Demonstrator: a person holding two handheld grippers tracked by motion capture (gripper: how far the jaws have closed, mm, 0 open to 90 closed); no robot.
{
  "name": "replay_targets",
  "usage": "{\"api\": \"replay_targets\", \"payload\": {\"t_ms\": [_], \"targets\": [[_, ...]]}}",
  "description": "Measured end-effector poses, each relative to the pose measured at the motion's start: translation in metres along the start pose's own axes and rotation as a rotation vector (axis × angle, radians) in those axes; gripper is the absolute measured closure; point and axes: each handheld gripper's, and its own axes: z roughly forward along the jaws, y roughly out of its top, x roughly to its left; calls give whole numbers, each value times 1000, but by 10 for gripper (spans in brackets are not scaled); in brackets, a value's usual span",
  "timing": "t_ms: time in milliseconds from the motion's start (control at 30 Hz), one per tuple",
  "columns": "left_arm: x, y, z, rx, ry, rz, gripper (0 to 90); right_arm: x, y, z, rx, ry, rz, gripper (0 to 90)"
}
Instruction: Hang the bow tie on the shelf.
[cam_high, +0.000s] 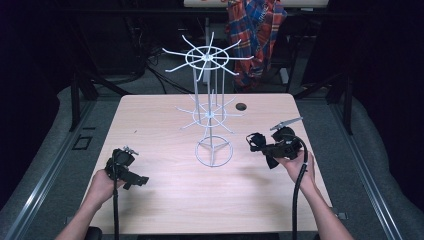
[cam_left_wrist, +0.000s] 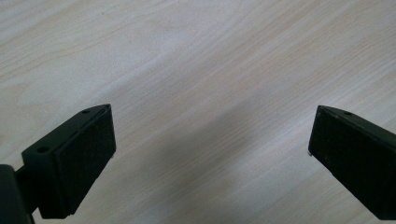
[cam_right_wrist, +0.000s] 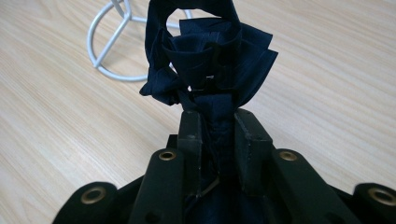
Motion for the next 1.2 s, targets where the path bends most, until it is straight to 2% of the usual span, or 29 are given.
{"api": "replay_targets", "payload": {"t_ms": [433,567,833,1200], "targets": [[0,0,0,1,-2,5,9,2,19,-7,-74,23,18,741],[0,0,0,1,-2,5,9,1,21,-11,-89,28,23,741],[0,0,0,-2,-5,5,6,-6,20,-25,-157,44,55,741],[0,0,0,-13,-16,-5,0,-7,24,-39,-220,91,62,741]]}}
